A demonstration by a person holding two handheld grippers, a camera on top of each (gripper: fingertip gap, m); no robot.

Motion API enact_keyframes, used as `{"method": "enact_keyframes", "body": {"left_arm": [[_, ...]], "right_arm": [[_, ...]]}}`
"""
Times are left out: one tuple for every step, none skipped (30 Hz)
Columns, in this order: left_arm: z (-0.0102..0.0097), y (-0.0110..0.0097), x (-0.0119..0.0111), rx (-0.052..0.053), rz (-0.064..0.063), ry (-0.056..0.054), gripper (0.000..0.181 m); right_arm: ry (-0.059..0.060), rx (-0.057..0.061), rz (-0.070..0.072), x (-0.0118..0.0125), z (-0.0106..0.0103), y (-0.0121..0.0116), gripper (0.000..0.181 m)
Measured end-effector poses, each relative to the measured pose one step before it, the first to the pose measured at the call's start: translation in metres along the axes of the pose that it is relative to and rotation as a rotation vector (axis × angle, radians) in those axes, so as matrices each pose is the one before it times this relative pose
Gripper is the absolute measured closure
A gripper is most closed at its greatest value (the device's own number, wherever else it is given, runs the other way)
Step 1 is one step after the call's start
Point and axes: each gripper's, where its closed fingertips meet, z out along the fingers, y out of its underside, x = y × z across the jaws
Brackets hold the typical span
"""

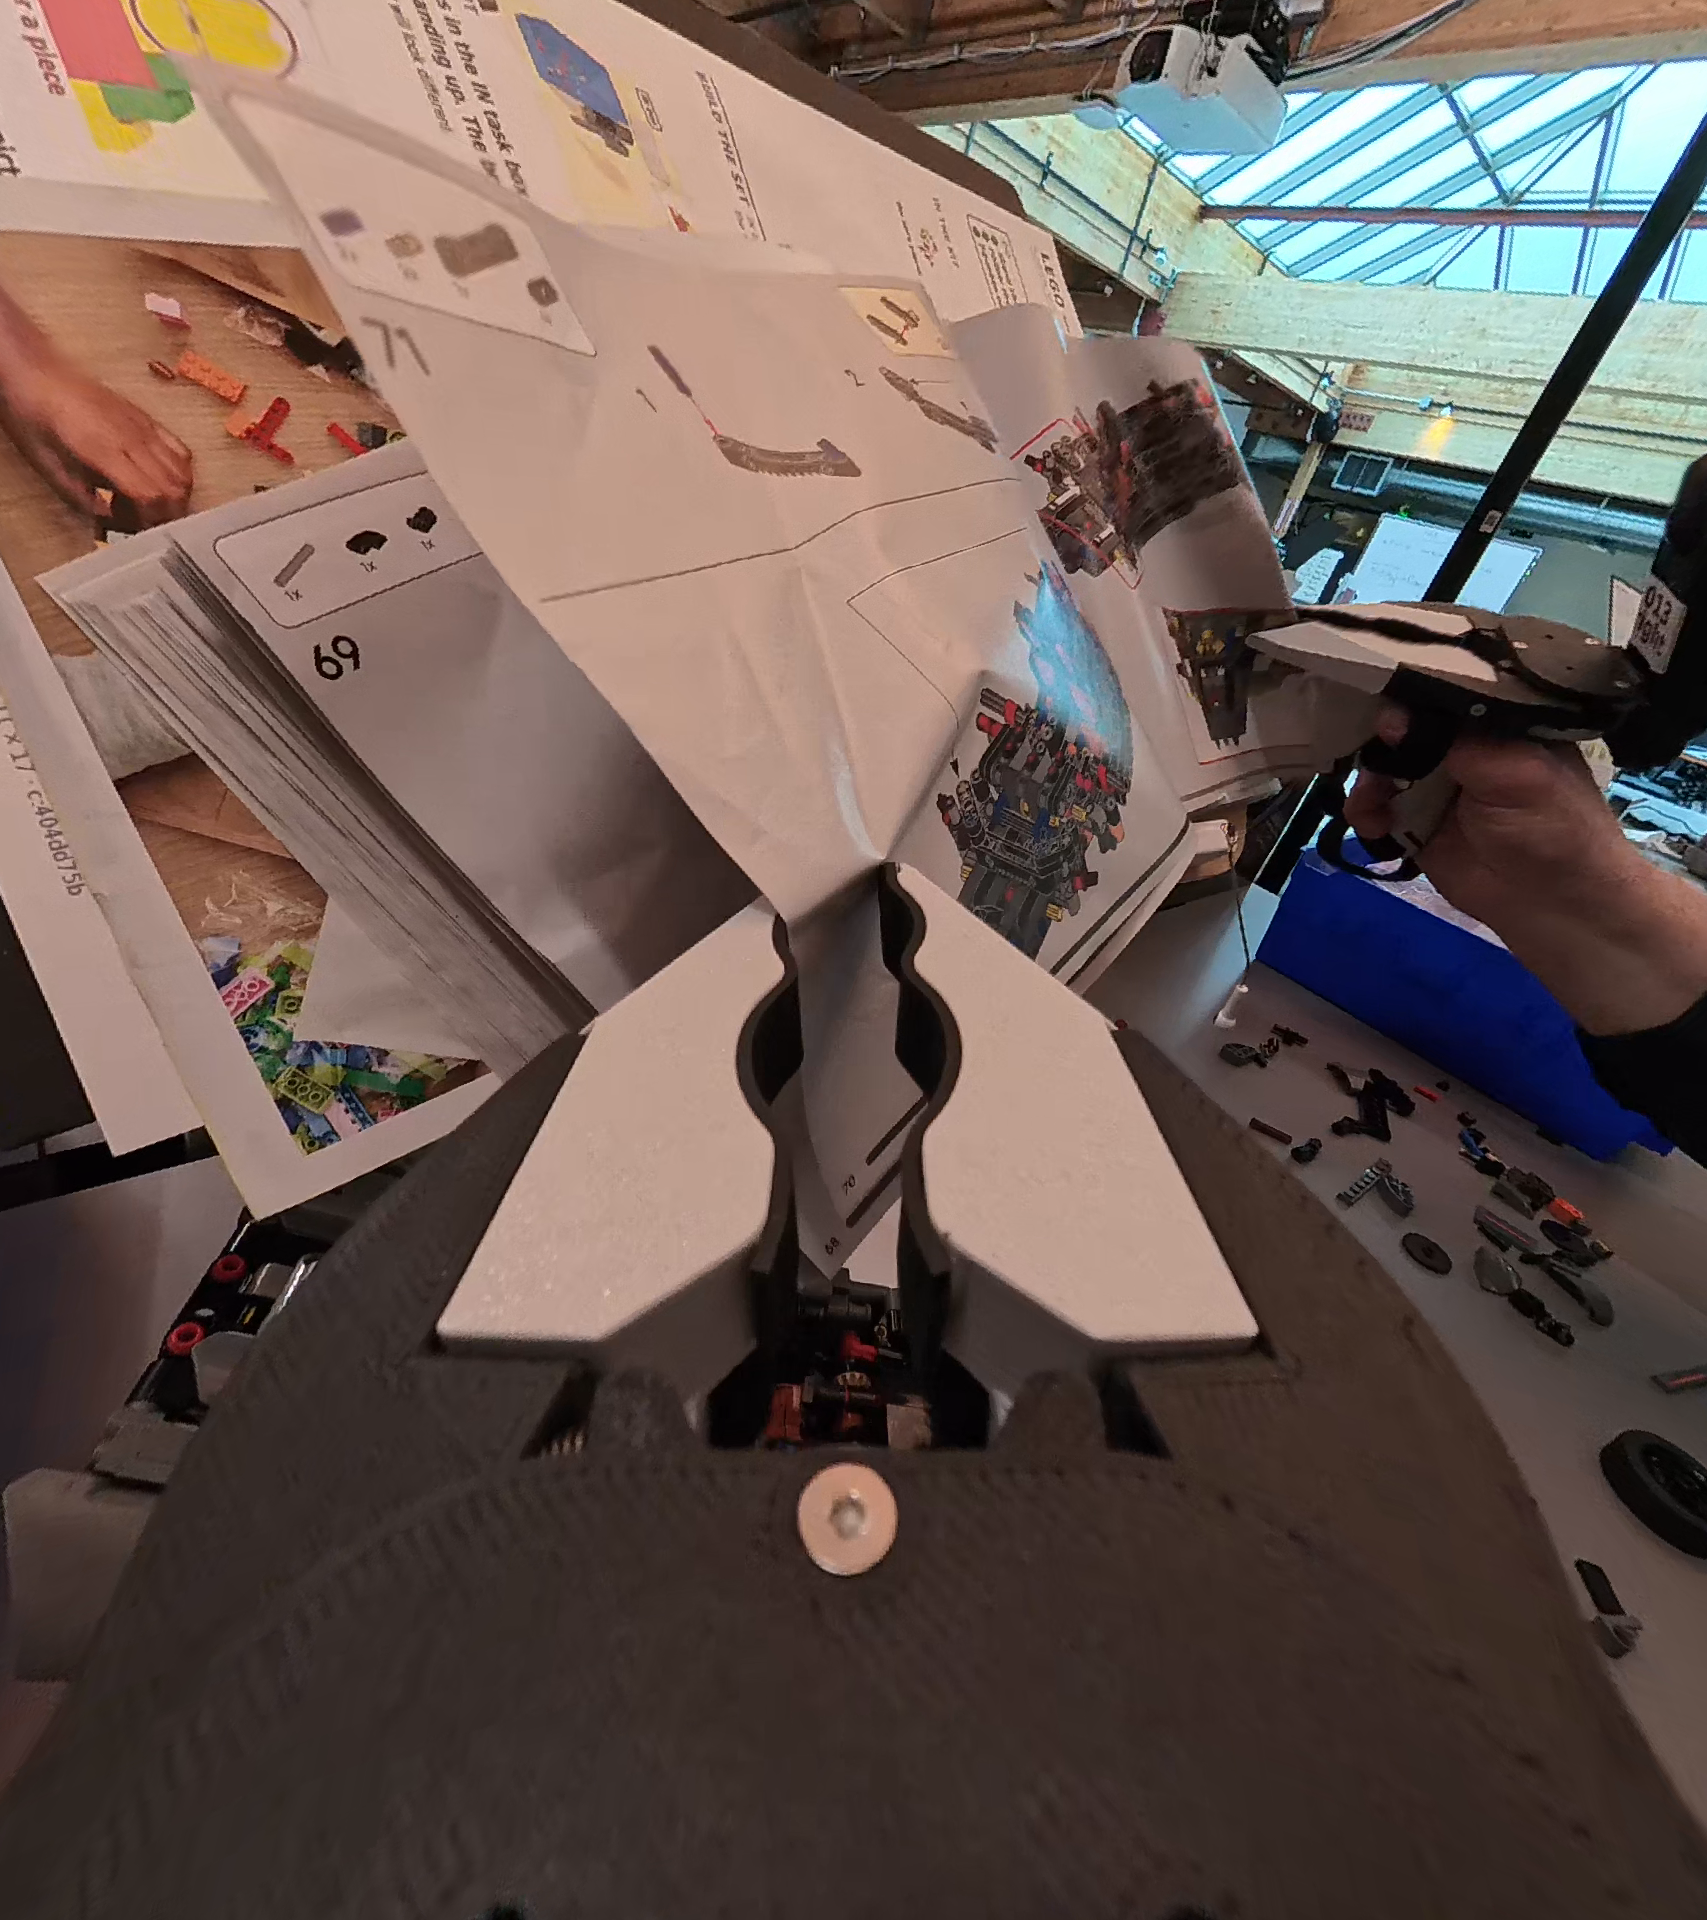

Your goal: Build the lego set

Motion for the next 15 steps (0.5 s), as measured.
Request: {"method": "enact_keyframes", "body": {"left_arm": [[-0.00049, -0.00023, 0.00016, -0.0026, 0.0014, -0.0023, 0.173], [-0.00065, 0.00014, -0.00028, -0.0059, 0.0002, -0.0059, 0.173], [-0.00119, -0.00013, -0.00025, -0.0040, -0.0017, -0.0069, 0.173], [-0.00173, -0.00069, 0.00041, -0.0003, -0.0017, -0.0039, 0.173], [-0.00191, -0.00026, 0.00033, -0.0030, -0.0026, -0.0064, 0.173], [-0.00196, -0.00045, 0.00019, -0.0016, -0.0032, -0.0074, 0.173], [-0.00172, -0.00058, 0.00110, 0.0006, -0.0058, -0.0014, 0.173], [-0.00133, 0.00002, 0.00088, -0.0019, -0.0079, -0.0022, 0.174], [-0.00105, 0.00055, 0.00044, -0.0044, -0.0080, -0.0049, 0.173], [-0.00114, 0.00026, 0.00044, 0.0001, -0.0068, -0.0043, 0.174], [-0.00153, -0.00086, 0.00049, 0.0092, -0.0061, -0.0047, 0.174], [-0.00163, -0.00156, 0.00106, 0.0136, -0.0080, -0.0023, 0.174], [-0.00136, -0.00088, 0.00140, 0.0072, -0.0031, -0.0001, 0.174], [-0.00132, 0.00006, 0.00072, 0.0000, 0.0062, -0.0034, 0.175], [-0.00149, 0.00037, 0.00015, -0.0003, 0.0087, -0.0053, 0.175]], "right_arm": [[-0.0012, 0.0079, -0.0020, -0.00063, -0.00094, -0.00255, 0.176], [-0.0013, 0.0085, -0.0025, -0.00054, -0.00097, -0.00261, 0.176], [-0.0022, 0.0089, -0.0028, -0.00082, -0.00099, -0.00285, 0.176], [-0.0032, 0.0089, -0.0024, -0.00091, -0.00083, -0.00264, 0.177], [-0.0040, 0.0083, -0.0019, -0.00100, -0.00057, -0.00224, 0.177], [-0.0038, 0.0064, -0.0010, -0.00107, -0.00018, -0.00160, 0.177], [-0.0035, 0.0037, 0.0009, -0.00095, -0.00008, -0.00096, 0.177], [-0.0038, 0.0015, 0.0026, -0.00102, 0.00019, -0.00043, 0.177], [-0.0039, 0.0009, 0.0026, -0.00112, 0.00023, -0.00027, 0.177], [-0.0032, 0.0016, 0.0020, -0.00098, -0.00008, -0.00066, 0.177], [-0.0027, 0.0030, 0.0021, -0.00085, -0.00028, -0.00113, 0.177], [-0.0031, 0.0044, 0.0027, -0.00077, -0.00054, -0.00169, 0.177], [-0.0030, 0.0050, 0.0026, -0.00070, -0.00065, -0.00197, 0.177], [-0.0020, 0.0049, 0.0019, -0.00060, -0.00071, -0.00198, 0.177], [-0.0015, 0.0041, 0.0015, -0.00048, -0.00055, -0.00166, 0.178]]}}
